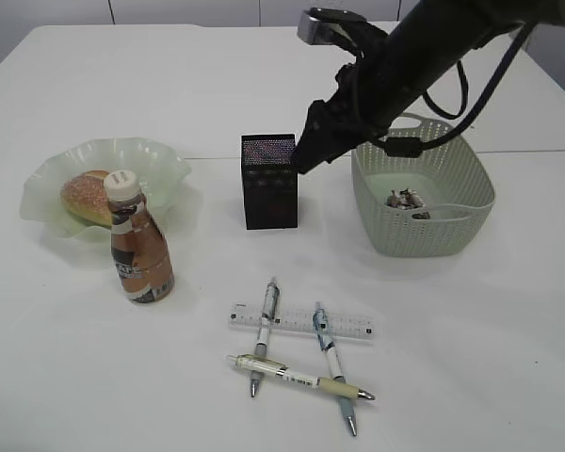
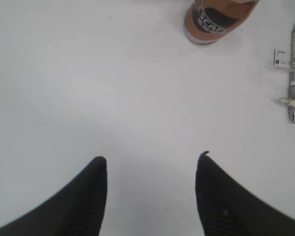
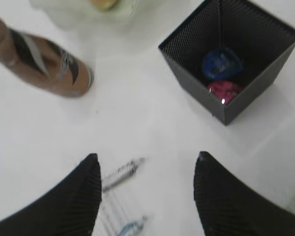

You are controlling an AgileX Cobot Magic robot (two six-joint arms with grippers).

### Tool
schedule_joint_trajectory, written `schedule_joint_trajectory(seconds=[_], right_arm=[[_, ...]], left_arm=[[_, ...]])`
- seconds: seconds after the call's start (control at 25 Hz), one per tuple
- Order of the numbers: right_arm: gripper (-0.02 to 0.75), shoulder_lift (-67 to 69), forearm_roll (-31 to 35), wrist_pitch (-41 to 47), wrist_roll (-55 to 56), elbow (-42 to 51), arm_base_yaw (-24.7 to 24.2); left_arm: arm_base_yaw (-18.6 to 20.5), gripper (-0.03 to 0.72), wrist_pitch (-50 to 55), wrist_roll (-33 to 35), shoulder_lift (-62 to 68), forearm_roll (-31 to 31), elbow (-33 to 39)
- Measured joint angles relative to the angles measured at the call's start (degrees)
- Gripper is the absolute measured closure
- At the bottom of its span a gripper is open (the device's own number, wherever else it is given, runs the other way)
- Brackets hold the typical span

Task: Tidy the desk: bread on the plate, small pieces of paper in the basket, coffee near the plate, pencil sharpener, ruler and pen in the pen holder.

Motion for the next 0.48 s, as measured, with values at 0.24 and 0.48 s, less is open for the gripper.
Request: schedule_joint_trajectory(seconds=[0.24,0.48], right_arm=[[0.299,-2.8,-11.3,4.9,2.6,0.0,1.6],[0.299,-2.9,-20.7,9.7,4.5,0.0,7.2]], left_arm=[[0.0,0.265,-1.5,0.0,0.0,0.0,0.0],[0.0,0.265,-3.2,0.0,0.0,0.0,0.0]])
